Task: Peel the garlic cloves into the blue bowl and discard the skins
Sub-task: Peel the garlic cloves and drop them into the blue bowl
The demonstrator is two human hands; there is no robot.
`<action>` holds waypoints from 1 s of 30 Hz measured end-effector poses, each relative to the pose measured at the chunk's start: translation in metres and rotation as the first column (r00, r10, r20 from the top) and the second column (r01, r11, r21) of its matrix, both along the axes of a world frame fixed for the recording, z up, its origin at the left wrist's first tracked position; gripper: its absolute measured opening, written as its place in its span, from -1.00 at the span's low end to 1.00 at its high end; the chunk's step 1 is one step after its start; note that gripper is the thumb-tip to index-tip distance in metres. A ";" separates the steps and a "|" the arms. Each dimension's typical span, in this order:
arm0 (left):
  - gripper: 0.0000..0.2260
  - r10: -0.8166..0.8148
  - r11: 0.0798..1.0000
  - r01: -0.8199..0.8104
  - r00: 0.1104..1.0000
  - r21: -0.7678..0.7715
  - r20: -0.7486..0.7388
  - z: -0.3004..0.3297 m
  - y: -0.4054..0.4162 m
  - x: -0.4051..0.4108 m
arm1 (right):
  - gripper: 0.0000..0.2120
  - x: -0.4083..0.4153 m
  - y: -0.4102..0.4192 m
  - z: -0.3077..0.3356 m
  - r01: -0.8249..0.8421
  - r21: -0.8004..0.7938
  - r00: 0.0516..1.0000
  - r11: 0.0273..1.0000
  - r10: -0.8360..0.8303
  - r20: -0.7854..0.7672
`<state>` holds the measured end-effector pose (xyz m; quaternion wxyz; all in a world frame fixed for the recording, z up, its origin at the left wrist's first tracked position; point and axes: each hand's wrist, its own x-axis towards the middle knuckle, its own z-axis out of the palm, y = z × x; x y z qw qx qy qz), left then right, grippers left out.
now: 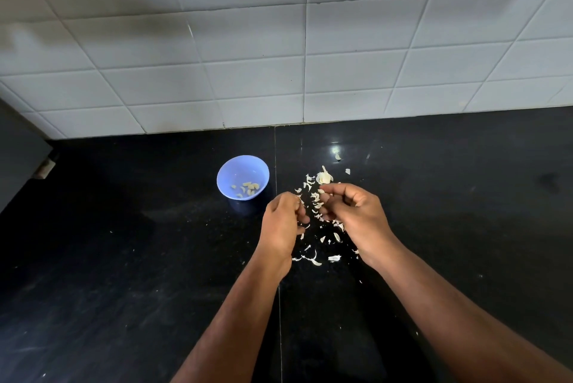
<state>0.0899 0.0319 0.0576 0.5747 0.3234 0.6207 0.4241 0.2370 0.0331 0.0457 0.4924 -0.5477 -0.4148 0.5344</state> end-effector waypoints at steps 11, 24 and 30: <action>-0.90 -0.049 0.998 0.048 0.999 0.034 0.020 -0.003 -0.001 -0.002 | -0.78 0.001 -0.002 -0.003 -0.048 0.120 0.983 0.992 0.025 0.181; -0.94 0.057 0.993 -0.024 0.956 -0.120 0.288 0.005 -0.003 0.001 | -0.79 -0.006 -0.006 0.000 -0.025 0.232 0.956 0.972 -0.044 0.290; -0.94 0.097 0.990 -0.057 0.937 -0.128 0.336 0.001 -0.004 0.005 | -0.81 -0.007 -0.008 0.000 -0.037 0.295 0.943 0.955 -0.064 0.325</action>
